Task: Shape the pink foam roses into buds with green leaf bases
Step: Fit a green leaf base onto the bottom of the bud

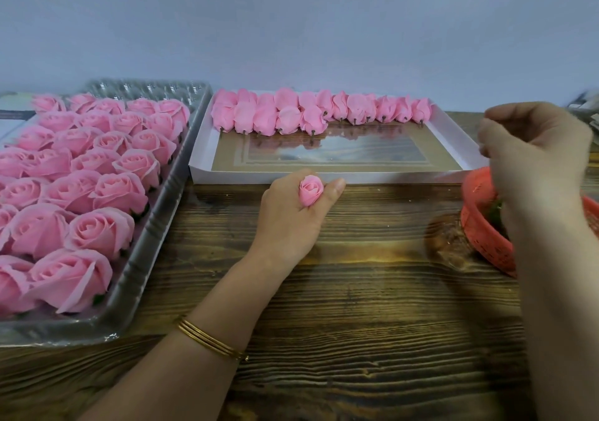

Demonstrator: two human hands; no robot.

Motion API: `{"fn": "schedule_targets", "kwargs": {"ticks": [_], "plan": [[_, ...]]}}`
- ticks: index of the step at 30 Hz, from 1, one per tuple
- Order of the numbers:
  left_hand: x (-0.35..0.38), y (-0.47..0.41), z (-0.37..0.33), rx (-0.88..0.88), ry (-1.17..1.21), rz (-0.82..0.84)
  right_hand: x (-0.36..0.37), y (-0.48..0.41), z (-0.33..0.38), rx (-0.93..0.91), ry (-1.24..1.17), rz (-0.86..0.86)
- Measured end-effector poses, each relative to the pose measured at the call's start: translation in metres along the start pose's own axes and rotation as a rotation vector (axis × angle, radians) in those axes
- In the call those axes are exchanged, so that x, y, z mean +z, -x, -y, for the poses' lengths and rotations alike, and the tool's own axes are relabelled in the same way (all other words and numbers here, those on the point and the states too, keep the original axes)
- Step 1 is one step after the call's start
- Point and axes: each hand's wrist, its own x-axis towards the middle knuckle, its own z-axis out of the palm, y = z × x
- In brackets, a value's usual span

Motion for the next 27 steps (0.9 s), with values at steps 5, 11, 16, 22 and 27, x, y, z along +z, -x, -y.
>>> {"fn": "schedule_targets", "kwargs": {"ticks": [5,11,16,22,27], "plan": [[0.001,-0.001,0.000,0.020,0.021,-0.035,-0.026,-0.028,-0.035,0.189,0.337,-0.077],[0.002,-0.001,0.001,0.011,0.019,-0.031,-0.044,-0.045,-0.059,0.303,0.732,0.017],[0.001,-0.001,0.000,0.015,0.026,-0.036,-0.043,-0.033,-0.051,0.241,0.836,0.120],[0.000,0.000,0.000,-0.001,0.020,-0.033,-0.047,-0.035,-0.060,0.307,0.853,0.230],[-0.001,-0.001,0.001,0.000,0.027,-0.026,-0.046,-0.037,-0.064,0.332,0.834,0.240]]}}
